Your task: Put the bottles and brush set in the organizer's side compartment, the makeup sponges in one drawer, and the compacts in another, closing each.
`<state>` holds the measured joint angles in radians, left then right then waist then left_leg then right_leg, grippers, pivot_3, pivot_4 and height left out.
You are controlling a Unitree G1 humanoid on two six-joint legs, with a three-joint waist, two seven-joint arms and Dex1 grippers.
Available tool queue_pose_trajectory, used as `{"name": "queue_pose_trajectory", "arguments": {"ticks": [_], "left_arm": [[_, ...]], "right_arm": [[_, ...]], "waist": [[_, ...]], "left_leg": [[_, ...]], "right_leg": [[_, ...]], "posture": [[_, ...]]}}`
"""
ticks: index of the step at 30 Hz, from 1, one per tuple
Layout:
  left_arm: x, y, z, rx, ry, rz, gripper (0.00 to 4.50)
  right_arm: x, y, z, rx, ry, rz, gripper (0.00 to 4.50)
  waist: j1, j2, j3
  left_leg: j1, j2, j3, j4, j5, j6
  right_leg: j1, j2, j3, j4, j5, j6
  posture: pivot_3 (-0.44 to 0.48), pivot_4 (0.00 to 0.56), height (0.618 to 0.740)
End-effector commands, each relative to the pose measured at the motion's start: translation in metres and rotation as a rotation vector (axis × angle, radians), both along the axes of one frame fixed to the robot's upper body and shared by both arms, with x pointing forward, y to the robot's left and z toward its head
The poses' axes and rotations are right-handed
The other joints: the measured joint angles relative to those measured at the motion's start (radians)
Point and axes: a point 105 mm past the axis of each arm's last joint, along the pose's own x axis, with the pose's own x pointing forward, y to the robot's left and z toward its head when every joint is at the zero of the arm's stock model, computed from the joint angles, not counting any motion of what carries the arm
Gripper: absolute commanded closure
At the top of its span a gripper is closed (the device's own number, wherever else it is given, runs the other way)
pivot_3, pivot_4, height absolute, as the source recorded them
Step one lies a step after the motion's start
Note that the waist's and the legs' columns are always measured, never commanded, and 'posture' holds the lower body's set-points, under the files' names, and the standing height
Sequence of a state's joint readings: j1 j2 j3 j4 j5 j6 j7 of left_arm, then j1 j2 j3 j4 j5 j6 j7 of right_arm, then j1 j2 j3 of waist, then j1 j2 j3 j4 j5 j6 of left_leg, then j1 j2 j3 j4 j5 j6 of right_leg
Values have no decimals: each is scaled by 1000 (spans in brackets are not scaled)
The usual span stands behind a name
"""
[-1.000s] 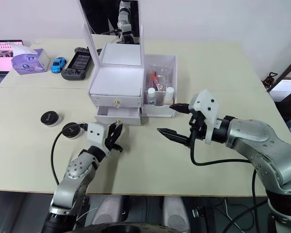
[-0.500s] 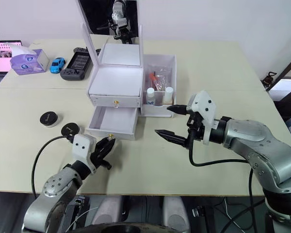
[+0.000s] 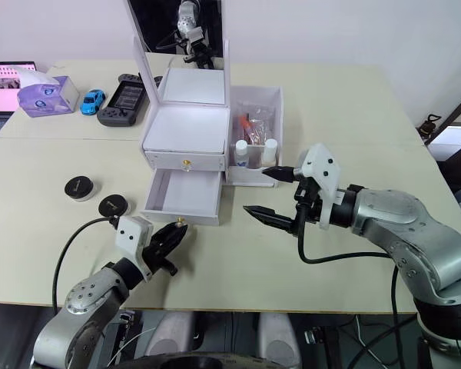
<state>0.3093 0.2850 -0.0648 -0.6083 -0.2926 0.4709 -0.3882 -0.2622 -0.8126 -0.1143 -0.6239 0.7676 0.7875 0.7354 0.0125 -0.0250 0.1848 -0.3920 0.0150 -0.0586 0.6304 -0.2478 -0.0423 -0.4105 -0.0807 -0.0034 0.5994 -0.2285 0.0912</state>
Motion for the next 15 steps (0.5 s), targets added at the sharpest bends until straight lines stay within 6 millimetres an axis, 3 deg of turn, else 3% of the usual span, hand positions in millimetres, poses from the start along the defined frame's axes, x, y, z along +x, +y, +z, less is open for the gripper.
{"name": "queue_pose_trajectory", "arguments": {"ticks": [1, 6, 10, 15], "left_arm": [[-10, -1, -2, -17, 17, -32, 2883], [-29, 5, 23, -185, 16, -205, 232], [-42, 31, 46, -215, -14, -303, 81], [-28, 78, 73, -176, -81, -244, 81]], "right_arm": [[-2, 2, 8, 5, -41, 24, 0], [-2, 1, 6, -3, -40, 33, 0], [1, -4, 11, 1, -52, 30, 0], [8, -21, 12, 16, -40, 12, 0]], "waist": [[0, 0, 0], [-1, 0, 0], [-3, 2, 1], [0, 2, 1]], "left_leg": [[0, 0, 0, 0, 0, 0], [0, 1, 0, 0, -1, 1], [0, 2, 0, 0, -1, 1], [0, 1, 1, 1, -1, 1]], "right_leg": [[0, 0, 0, 0, 0, 0], [-1, 1, -1, 0, -1, 1], [-2, 1, -1, 0, -1, 1], [-1, 0, -1, -2, -1, 1]], "posture": [[0, 150, 740], [0, 150, 740], [0, 150, 740], [0, 150, 740]]}}
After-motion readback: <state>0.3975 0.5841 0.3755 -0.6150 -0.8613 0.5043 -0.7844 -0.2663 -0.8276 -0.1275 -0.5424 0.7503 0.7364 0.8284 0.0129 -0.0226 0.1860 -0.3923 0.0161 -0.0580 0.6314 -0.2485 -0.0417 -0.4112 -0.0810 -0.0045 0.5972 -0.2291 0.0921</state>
